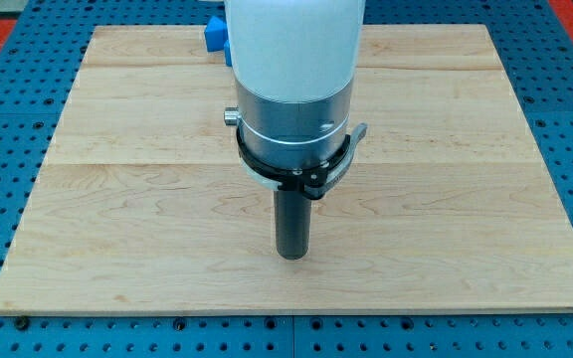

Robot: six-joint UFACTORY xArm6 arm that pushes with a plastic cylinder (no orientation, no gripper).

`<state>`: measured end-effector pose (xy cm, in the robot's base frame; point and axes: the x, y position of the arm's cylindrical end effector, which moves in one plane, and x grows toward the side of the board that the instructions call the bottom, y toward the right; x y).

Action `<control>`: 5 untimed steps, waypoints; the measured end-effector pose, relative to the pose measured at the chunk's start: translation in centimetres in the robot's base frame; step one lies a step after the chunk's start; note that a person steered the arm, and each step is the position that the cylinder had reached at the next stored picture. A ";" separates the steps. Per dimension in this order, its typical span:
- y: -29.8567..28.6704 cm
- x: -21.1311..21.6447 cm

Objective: Push the yellow heart to the top center of the board

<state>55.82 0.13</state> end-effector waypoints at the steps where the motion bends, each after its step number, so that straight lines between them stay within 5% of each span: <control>1: 0.0 0.0; 4: 0.9 0.2; 5: 5.6 -7.6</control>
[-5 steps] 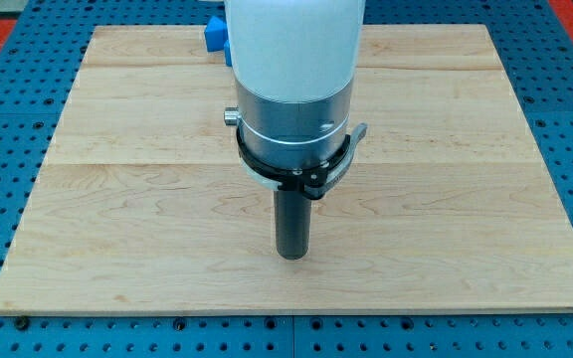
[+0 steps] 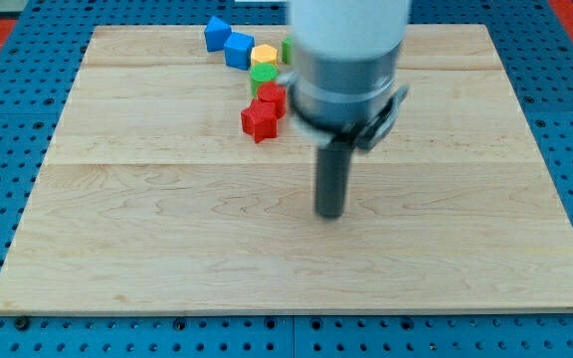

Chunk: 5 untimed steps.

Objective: Push the yellow heart to the top center of the board

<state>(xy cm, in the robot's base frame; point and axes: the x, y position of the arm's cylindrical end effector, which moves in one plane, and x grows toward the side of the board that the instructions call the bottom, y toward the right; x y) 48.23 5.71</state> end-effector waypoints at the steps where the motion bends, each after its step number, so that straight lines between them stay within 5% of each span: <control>1: 6.3 -13.5; 2: 6.7 -24.5; 3: 4.8 -28.9; 5: -9.2 -29.0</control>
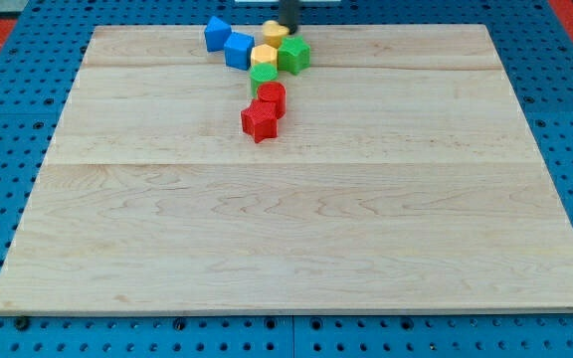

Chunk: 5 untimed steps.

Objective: Push the yellow heart to the top center of the board

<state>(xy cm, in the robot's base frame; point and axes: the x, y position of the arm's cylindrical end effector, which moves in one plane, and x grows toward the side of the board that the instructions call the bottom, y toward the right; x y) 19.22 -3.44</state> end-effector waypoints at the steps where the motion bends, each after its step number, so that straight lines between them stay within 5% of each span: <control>1: -1.8 0.1; 4: -8.2 0.3; 5: -4.9 7.0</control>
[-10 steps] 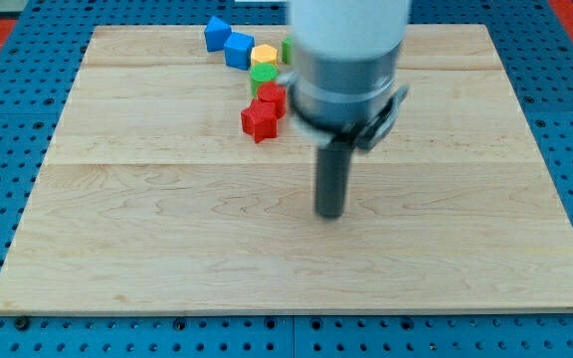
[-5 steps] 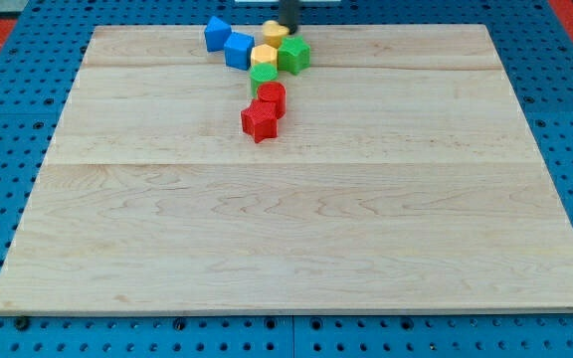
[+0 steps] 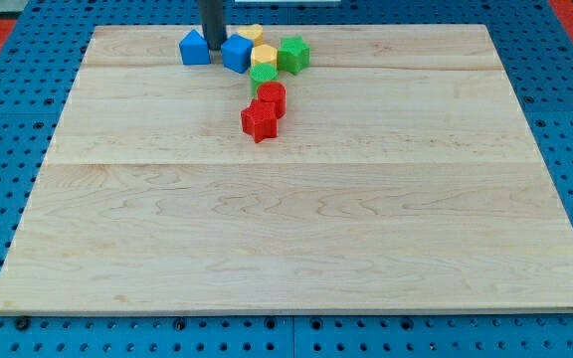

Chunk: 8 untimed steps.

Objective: Push the yellow heart to the top center of the board

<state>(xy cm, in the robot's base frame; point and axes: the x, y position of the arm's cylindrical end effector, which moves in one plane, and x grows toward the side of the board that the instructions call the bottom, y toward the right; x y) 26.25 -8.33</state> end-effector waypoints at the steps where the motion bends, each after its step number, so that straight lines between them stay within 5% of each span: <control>1: -1.1 2.5; 2: 2.6 -3.7; 3: 2.0 -5.3; 5: -4.6 -0.7; 6: -1.7 -6.1; 8: -3.1 -7.0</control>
<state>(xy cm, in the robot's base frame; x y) 19.21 -11.47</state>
